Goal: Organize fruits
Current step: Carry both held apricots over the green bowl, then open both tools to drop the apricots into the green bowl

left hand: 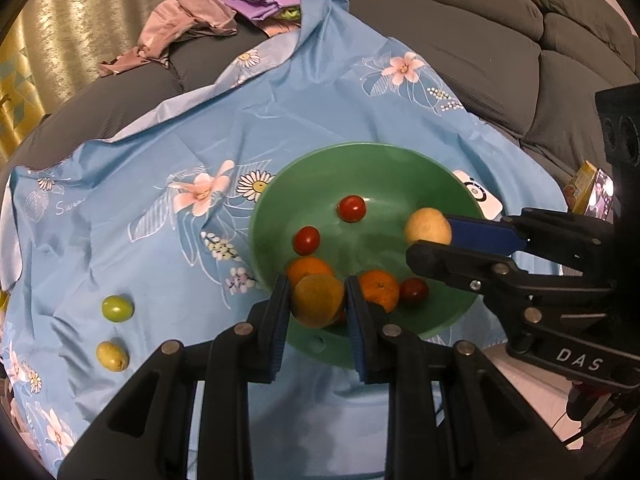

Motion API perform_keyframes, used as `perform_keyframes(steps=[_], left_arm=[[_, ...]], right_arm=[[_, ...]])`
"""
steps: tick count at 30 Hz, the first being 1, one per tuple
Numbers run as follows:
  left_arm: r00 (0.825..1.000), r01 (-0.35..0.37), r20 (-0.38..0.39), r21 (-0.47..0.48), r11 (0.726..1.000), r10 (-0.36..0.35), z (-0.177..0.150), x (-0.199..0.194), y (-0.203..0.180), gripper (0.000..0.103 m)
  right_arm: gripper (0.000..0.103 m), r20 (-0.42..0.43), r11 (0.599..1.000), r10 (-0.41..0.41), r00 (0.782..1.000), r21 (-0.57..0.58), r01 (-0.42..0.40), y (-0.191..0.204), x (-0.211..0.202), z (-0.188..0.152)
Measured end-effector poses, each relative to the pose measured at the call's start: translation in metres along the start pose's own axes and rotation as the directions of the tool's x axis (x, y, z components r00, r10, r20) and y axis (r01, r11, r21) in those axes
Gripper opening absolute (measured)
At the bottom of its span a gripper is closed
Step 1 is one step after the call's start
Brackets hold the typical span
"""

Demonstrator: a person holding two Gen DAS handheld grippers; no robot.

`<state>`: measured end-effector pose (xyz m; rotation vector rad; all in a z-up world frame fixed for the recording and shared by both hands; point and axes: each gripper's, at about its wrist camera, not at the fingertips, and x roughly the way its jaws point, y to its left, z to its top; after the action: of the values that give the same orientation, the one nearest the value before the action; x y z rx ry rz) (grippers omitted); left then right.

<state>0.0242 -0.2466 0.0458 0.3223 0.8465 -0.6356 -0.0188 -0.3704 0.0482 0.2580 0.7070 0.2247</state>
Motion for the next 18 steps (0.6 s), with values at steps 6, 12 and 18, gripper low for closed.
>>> perform_keyframes(steps=[6, 12, 18], left_arm=[[1.000, 0.008, -0.026, 0.012, 1.000, -0.008, 0.002, 0.014, -0.003, 0.027], [0.999, 0.008, -0.054, 0.017, 1.000, -0.007, 0.008, 0.028, -0.004, 0.027], [0.997, -0.001, -0.079, 0.035, 0.999, 0.003, 0.013, 0.041, -0.008, 0.027]], right_arm=[[0.030, -0.006, 1.000, -0.012, 1.000, 0.029, 0.012, -0.014, 0.004, -0.001], [0.030, -0.005, 0.999, -0.023, 1.000, 0.035, 0.023, -0.020, 0.007, 0.002], [0.030, -0.016, 0.999, -0.030, 0.999, 0.044, 0.031, -0.027, 0.013, 0.001]])
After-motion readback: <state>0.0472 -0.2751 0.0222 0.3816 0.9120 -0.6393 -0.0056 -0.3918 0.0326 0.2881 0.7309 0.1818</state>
